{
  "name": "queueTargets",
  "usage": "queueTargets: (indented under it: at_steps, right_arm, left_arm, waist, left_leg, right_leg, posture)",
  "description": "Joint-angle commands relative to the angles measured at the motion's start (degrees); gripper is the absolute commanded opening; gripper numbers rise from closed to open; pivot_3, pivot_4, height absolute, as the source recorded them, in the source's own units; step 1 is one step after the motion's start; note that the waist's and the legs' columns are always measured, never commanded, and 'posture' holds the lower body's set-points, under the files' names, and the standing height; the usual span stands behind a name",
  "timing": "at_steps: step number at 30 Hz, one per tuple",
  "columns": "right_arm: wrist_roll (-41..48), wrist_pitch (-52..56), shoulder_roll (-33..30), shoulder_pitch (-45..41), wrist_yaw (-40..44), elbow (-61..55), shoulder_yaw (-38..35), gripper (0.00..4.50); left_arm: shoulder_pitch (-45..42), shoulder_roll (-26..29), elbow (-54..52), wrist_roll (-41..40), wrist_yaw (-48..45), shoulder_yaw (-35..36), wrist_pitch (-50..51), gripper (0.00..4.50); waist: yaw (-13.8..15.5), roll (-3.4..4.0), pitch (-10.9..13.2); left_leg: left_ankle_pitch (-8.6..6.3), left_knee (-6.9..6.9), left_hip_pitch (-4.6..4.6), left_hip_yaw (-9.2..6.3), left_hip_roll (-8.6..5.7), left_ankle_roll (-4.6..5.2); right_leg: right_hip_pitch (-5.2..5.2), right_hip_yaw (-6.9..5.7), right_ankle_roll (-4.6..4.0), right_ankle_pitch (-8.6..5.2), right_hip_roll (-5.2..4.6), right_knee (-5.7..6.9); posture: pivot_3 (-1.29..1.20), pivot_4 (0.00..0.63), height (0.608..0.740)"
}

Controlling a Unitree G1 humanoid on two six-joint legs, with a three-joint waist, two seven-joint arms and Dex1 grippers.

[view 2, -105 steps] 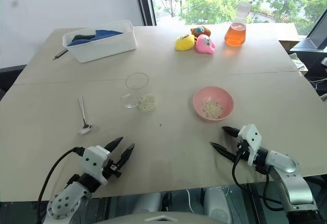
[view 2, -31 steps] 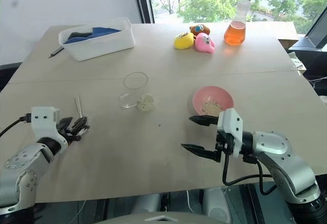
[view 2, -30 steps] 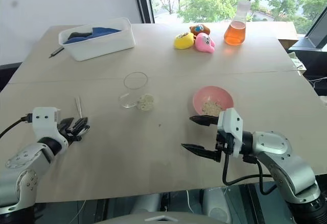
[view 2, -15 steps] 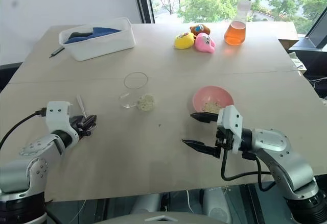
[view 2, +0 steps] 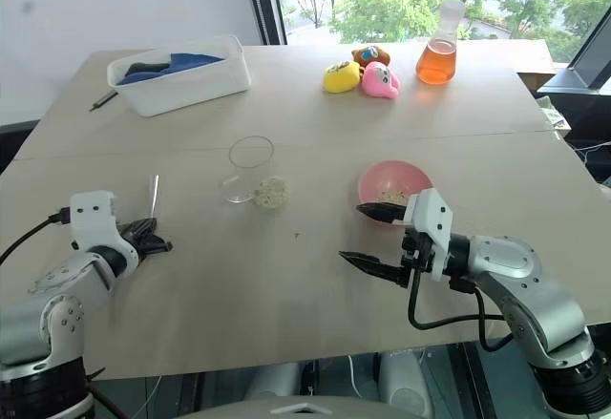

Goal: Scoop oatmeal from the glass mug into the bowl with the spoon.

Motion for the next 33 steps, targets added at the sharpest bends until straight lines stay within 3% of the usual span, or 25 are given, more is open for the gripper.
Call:
queueTargets:
  at_steps: [1, 10, 13, 16, 19, 26, 33]
  right_arm:
    - [0.63, -0.09, -0.21, -0.28, -0.10, -1.98, -0.55, 3.87]
    - [0.44, -0.39, -0.05, 0.12, -0.05, -1.27, -0.59, 3.87]
    - [0.45, -0.46, 0.02, 0.07, 0.15, -0.67, -0.60, 3.87]
    - [0.87, -0.15, 0.40, -0.72, 0.22, 0.15, -0.50, 3.87]
    - [1.39, 0.31, 0.87, -2.02, 0.10, 1.40, -0.83, 3.87]
    - [5.93, 4.13, 3.26, -6.43, -3.60, 5.22, -5.44, 3.87]
    - [12.11, 9.35, 5.85, -10.65, -9.48, 7.12, -10.27, 3.87]
  left_arm:
    - [3.54, -0.51, 2.58, 2.68, 0.42, 1.32, -2.14, 0.03]
    - [15.87, -10.25, -3.10, 0.27, -7.93, 3.41, -28.72, 0.03]
    - [15.58, -13.83, -6.95, -6.16, -11.73, 6.58, -36.66, 0.03]
    - [15.28, -14.67, -10.00, -11.03, -12.76, 7.50, -38.11, 0.03]
    - [13.97, -13.30, -13.00, -14.19, -13.13, 6.60, -38.08, 0.03]
    - [4.41, -4.32, -21.38, -24.36, -13.50, -0.61, -31.83, 0.03]
    - [4.89, 2.91, -25.21, -32.39, -19.60, -8.98, -26.40, 0.03]
  waist:
    - [-0.11, 0.00, 0.00]
    - [-0.01, 0.03, -0.03]
    - [0.23, -0.07, -0.01]
    - [0.63, -0.18, -0.04]
    - [0.52, -0.15, -0.05]
    - [1.06, -0.09, -0.06]
    - [0.30, -0.04, -0.01]
  left_leg:
    - [0.00, -0.08, 0.06, 0.05, 0.00, 0.01]
    - [0.13, -0.72, 0.19, 0.26, 0.00, -0.26]
    - [0.13, -0.71, 0.00, 0.14, -0.03, -0.25]
    - [0.13, -0.61, -0.27, -0.23, -0.05, -0.25]
    - [0.14, -0.58, -0.41, -0.42, -0.11, -0.26]
    - [0.17, -0.34, -0.75, -0.97, -0.44, -0.26]
    - [0.17, -0.38, -0.75, -1.07, -0.74, -0.25]
  right_leg:
    - [0.00, 0.03, 0.00, 0.00, -0.02, -0.01]
    - [-0.13, 0.20, -0.21, -0.12, -0.20, -0.27]
    - [-0.13, 0.11, -0.21, -0.12, -0.31, -0.44]
    - [-0.14, -0.22, -0.21, -0.11, -0.36, -0.55]
    - [-0.14, -0.36, -0.20, -0.10, -0.38, -0.60]
    - [-0.10, -0.83, -0.17, -0.09, -0.10, -0.68]
    - [-0.13, -0.82, -0.16, -0.09, -0.06, -0.68]
  posture:
    - [0.00, 0.150, 0.740]
    - [0.00, 0.150, 0.740]
    - [0.00, 0.150, 0.740]
    - [0.00, 0.150, 0.740]
    - [0.00, 0.150, 0.740]
    - [0.00, 0.150, 0.740]
    - [0.00, 0.150, 0.740]
